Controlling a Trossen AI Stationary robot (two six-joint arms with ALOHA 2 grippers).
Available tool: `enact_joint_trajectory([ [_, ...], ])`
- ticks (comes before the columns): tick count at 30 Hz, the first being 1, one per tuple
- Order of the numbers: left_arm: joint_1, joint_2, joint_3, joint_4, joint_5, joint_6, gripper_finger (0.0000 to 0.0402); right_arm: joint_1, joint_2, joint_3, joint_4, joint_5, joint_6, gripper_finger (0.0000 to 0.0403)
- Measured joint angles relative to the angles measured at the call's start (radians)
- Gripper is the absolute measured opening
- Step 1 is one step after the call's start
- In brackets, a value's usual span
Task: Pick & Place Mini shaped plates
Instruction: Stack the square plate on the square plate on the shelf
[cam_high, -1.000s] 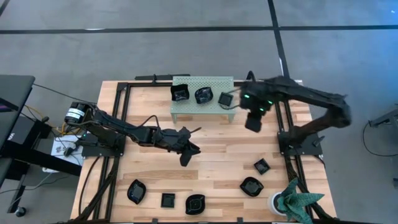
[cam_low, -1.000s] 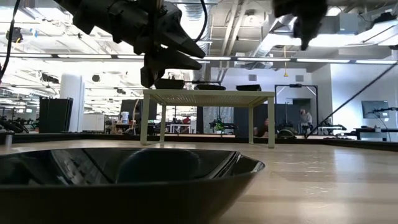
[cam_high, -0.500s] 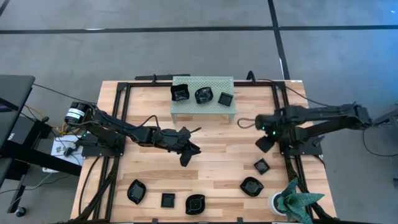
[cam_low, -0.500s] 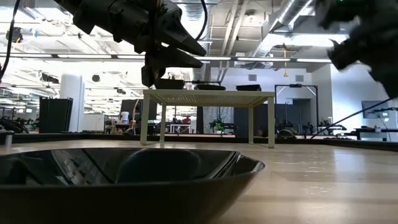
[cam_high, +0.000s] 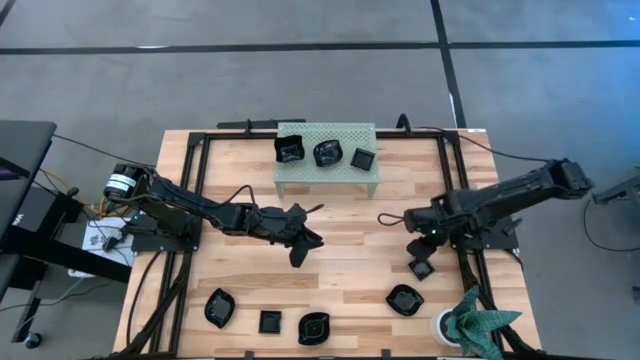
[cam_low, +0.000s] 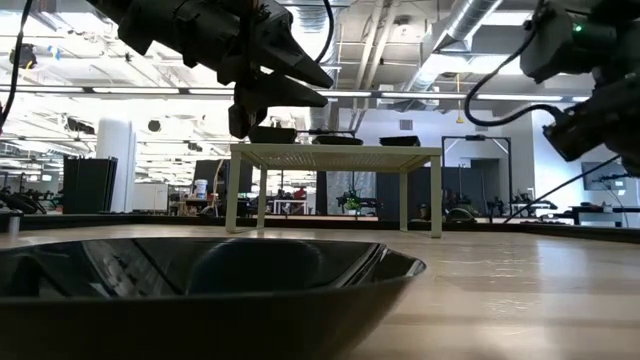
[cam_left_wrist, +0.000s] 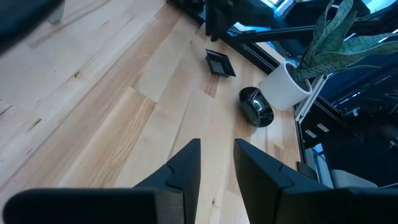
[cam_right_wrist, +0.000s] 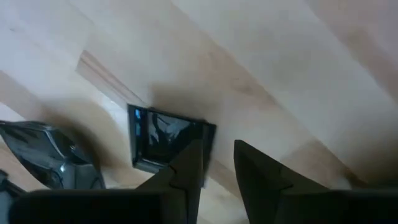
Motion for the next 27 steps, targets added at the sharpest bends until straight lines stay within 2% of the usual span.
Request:
enact_joint_trajectory([
  [6,0.0,0.0,0.0,0.0,0.0,0.0,0.0097,0.083,0.058,-0.068,0.136,-0.019,0.077,0.0088],
  [14,0.0,0.0,0.0,0.0,0.0,0.0,0.0097,0.114,0.09,-0.07,0.147,-0.012,0.075,0.0088],
  [18,0.0,0.0,0.0,0.0,0.0,0.0,0.0097,0.118,0.09,-0.07,0.147,0.032,0.081,0.0084],
  [27,0.0,0.0,0.0,0.0,0.0,0.0,0.0097,0.112,0.091,-0.068,0.228,0.009,0.045,0.0007],
])
